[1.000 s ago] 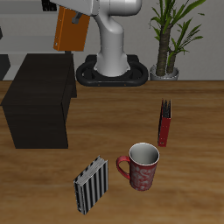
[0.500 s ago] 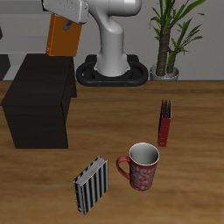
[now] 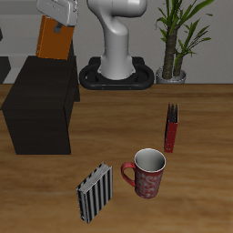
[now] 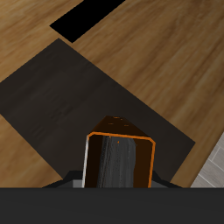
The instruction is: Place the orange book upright on top of the shelf and place the red mug on top of the shelf
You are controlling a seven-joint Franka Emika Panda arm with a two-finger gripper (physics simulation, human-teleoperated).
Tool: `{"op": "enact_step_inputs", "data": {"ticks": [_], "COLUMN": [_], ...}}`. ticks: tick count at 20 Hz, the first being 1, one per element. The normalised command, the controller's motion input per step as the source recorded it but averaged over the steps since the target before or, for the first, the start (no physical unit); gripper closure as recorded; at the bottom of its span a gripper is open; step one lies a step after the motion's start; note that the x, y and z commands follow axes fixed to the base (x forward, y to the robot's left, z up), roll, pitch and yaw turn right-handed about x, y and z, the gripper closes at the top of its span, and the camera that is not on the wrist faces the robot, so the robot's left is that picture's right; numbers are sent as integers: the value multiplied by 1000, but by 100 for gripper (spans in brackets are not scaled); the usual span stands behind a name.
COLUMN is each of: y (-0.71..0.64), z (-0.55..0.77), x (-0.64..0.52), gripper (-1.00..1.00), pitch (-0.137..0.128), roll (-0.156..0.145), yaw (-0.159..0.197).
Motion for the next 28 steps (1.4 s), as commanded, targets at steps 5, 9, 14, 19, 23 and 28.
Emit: {"op": "enact_step_inputs", "data": {"ticks": [5, 9, 14, 19, 23, 28], "y": [-129, -359, -106, 80, 62, 22], "z": [-131, -228, -131, -310, 59, 265], "x": [-67, -97, -1, 186, -53, -128], "gripper": [100, 100, 100, -100, -100, -100], "pitch": [15, 16, 23, 96, 1, -43], "roll": [12, -55, -22, 32, -20, -52], "yaw": [-66, -102, -16, 2, 45, 76]}}
